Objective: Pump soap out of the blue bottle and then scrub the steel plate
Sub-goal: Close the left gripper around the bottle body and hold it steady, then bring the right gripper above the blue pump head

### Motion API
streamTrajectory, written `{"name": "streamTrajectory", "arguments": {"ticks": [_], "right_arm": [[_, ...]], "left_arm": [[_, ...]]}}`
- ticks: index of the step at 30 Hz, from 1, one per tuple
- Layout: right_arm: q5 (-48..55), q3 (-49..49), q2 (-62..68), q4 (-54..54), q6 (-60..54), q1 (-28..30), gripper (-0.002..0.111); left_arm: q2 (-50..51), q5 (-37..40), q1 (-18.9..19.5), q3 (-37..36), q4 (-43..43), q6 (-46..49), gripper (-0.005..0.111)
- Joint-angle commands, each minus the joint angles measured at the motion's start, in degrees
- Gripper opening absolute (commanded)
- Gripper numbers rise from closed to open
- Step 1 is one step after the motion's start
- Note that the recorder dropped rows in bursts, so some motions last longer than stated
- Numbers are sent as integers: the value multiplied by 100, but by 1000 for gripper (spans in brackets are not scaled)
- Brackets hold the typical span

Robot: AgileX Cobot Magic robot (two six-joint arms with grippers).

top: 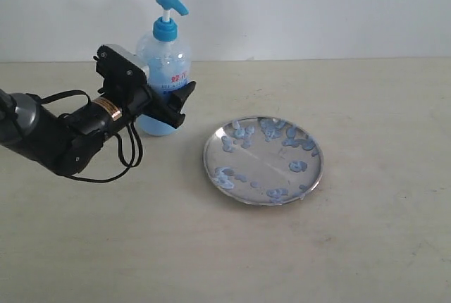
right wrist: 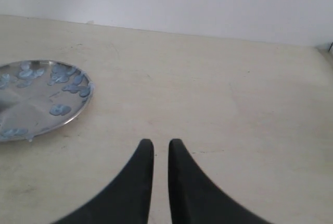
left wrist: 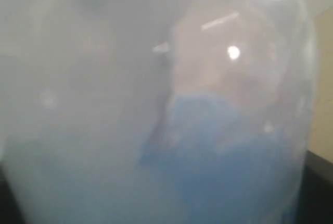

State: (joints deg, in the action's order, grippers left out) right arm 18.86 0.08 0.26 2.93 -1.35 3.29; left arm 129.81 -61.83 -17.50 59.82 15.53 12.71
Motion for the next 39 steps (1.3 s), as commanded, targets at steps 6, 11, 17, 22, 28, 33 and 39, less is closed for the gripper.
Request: {"name": "streamTrajectory", "arguments": {"ticks": [6, 11, 17, 22, 28, 33, 39], "right_arm": [[-1224, -8, -26, 236, -698, 14, 1], [-2017, -8, -26, 204, -292, 14, 1], [-1994, -8, -26, -78, 1624, 14, 1], [-1713, -8, -26, -77, 2129, 14, 1], [-3389, -8, 984, -77, 2129, 14, 1], [-4142, -8, 2820, 11, 2133, 14, 1], [-5825, -551, 5395, 1546, 2757, 14, 1]], "left_arm": [[54, 939, -33, -55, 42, 128, 4], [54, 937, -33, -55, 145, 128, 4], [54, 937, -33, -177, 146, 128, 4], [54, 937, -122, -310, 146, 128, 4], [29, 925, -376, -310, 106, 190, 4], [29, 925, -436, -310, -76, 190, 4], [29, 925, -448, -310, -74, 360, 4]]}}
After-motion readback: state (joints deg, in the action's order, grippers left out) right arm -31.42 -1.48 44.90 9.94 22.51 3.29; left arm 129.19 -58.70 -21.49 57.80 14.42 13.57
